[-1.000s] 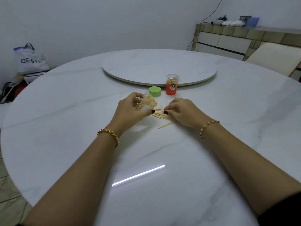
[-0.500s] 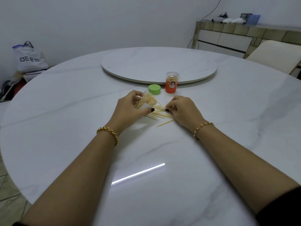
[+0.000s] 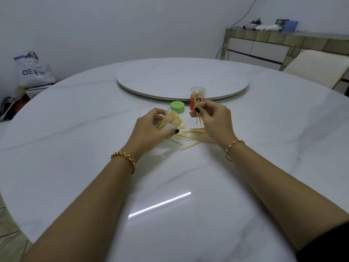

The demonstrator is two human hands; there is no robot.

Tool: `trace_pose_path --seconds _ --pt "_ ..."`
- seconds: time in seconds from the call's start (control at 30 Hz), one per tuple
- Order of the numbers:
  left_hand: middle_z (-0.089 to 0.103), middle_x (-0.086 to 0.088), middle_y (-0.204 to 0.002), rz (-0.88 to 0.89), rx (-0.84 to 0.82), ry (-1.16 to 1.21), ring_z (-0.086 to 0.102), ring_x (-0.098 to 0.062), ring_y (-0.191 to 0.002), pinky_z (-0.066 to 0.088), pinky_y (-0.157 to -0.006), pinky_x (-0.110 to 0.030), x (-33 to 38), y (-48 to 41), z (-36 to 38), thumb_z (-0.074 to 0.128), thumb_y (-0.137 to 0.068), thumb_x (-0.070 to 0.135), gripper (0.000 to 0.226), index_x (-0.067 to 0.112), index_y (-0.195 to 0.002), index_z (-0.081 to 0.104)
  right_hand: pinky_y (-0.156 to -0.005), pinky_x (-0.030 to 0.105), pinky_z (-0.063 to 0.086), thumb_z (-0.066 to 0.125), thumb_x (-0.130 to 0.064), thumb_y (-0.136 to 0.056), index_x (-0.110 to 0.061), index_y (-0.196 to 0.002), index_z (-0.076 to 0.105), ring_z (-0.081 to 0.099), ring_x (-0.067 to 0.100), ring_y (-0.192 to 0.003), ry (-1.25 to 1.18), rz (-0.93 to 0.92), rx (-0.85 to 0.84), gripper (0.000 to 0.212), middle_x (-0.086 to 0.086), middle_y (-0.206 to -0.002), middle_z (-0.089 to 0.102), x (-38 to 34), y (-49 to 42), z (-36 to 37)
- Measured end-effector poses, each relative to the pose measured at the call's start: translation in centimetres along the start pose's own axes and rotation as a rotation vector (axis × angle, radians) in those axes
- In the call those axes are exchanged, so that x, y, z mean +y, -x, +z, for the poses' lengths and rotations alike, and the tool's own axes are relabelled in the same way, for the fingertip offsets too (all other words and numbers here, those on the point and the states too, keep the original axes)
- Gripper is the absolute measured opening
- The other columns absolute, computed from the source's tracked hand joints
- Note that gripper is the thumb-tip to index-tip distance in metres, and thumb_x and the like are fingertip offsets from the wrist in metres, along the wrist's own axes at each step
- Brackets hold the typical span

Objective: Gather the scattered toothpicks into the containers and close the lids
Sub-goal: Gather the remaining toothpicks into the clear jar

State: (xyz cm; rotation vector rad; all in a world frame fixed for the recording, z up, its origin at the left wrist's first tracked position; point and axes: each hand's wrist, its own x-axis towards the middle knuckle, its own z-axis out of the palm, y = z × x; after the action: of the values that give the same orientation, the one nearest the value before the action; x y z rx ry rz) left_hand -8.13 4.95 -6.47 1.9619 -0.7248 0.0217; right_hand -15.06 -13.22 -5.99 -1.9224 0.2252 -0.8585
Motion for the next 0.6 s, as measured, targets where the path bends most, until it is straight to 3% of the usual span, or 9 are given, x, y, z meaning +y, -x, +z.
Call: trace_pose_path --seconds 0.13,0.23,0.43,0.6 --pt "0.062 0.000 -0.113 0.010 -0.014 -0.021 0.058 -0.014 -0.108 0.044 -0.081 -0.016 0.1 0.1 0.4 0.084 -0.069 0.032 0.055 0.021 -0.116 0.059 -0.088 0.030 0.053 0.052 -0.004 -0.095 -0.013 -0.083 0.066 0.071 0.020 -0.088 -0.282 0.070 0.007 0.020 0.006 -0.080 0.073 -1.8 -0.1 0.2" --pt "0.063 0.001 -0.110 0.014 -0.026 -0.016 0.059 -0.013 -0.106 0.045 -0.080 -0.015 0.2 0.1 0.5 0.084 -0.068 0.031 0.054 0.022 -0.115 0.059 -0.094 0.038 0.052 0.050 -0.003 -0.096 -0.004 -0.091 0.064 0.070 0.027 -0.092 -0.476 0.110 0.018 0.015 0.010 -0.083 0.072 -2.9 -0.1 0.4" --pt "0.064 0.004 -0.105 0.041 -0.037 -0.005 0.060 -0.010 -0.103 0.043 -0.074 -0.006 0.5 0.3 0.6 0.084 -0.068 0.031 0.051 0.023 -0.112 0.059 -0.084 0.031 0.055 0.049 -0.005 -0.097 0.002 -0.101 0.060 0.070 0.024 -0.089 -0.648 0.128 0.020 0.014 0.011 -0.085 0.071 -4.1 0.6 1.2" --pt "0.065 0.003 -0.105 0.066 -0.035 0.002 0.061 -0.008 -0.099 0.043 -0.071 -0.001 0.7 0.3 0.6 0.084 -0.068 0.033 0.052 0.021 -0.112 0.059 -0.091 0.037 0.054 0.051 -0.008 -0.097 0.004 -0.107 0.058 0.068 0.028 -0.098 -0.679 0.155 0.008 0.016 0.011 -0.090 0.072 -3.6 1.3 2.0"
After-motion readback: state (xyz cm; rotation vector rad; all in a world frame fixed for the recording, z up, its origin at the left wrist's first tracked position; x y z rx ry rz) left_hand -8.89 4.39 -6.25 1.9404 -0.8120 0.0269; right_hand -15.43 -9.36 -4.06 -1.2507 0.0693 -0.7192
